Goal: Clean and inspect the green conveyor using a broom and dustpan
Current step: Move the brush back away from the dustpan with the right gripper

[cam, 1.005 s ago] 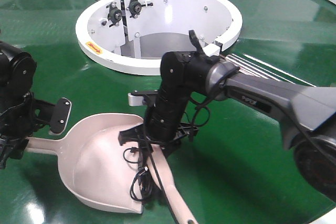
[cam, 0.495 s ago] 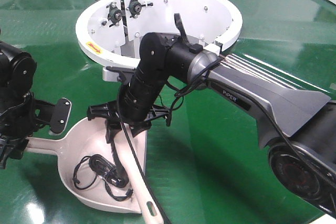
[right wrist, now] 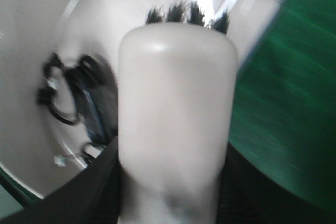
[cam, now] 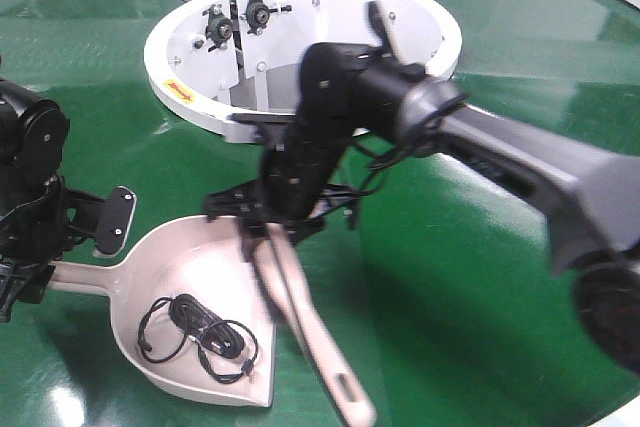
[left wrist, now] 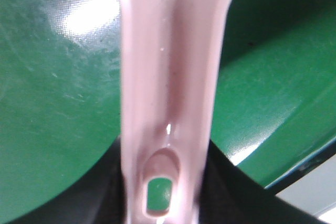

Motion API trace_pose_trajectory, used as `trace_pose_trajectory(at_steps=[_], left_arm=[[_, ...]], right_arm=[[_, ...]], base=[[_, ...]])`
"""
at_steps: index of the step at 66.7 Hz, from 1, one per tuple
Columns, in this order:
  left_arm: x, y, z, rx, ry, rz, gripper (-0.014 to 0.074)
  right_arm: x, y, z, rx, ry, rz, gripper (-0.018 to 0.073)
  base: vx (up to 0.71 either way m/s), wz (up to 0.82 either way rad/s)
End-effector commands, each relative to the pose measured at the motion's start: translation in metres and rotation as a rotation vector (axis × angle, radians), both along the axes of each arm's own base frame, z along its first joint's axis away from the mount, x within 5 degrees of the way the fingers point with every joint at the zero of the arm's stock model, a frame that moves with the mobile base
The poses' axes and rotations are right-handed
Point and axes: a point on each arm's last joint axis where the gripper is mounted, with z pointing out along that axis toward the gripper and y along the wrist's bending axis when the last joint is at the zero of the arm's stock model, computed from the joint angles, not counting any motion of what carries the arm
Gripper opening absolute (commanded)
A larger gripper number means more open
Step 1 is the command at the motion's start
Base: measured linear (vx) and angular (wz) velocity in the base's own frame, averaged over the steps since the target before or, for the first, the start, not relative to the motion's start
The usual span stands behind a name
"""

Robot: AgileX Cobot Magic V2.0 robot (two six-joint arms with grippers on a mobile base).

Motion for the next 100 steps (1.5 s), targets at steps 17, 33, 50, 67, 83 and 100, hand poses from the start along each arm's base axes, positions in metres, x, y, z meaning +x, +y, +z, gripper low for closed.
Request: trace_pose_trajectory(at_steps=[17, 33, 50, 67, 83, 100], left_arm=[[-0.002, -0.002, 0.019, -0.013, -0.039, 0.015, -0.0023], [-0.002, -0.002, 0.019, -0.013, -0.039, 0.015, -0.0023], [-0.002, -0.002, 0.019, -0.013, -0.039, 0.015, -0.0023], [-0.002, -0.002, 0.019, -0.013, -0.039, 0.015, -0.0023], [-0.002, -0.002, 0.019, -0.013, -0.039, 0.015, -0.0023], [-0.002, -0.002, 0.019, -0.013, -0.039, 0.015, -0.0023]], right_arm=[[-0.012, -0.093, 0.045, -0.063, -0.031, -0.119, -0.0006], [-0.015, -0.133, 0.034, -0.123, 0.008, -0.199, -0.0006], [-0.022, -0.155, 0.007, -0.215, 0.082, -0.21, -0.0006], [-0.016, -0.157, -0.009, -0.252, 0.069, -0.198, -0.0006], [-0.01, -0.155, -0.028, -0.264, 0.094, -0.176, -0.0006], [-0.008, -0.152, -0.036, -0.245, 0.119, -0.184, -0.0006]], base=[[0.0, 0.0], [0.0, 0.0], [0.0, 0.0], [0.0, 0.0], [0.0, 0.0], [0.0, 0.0]])
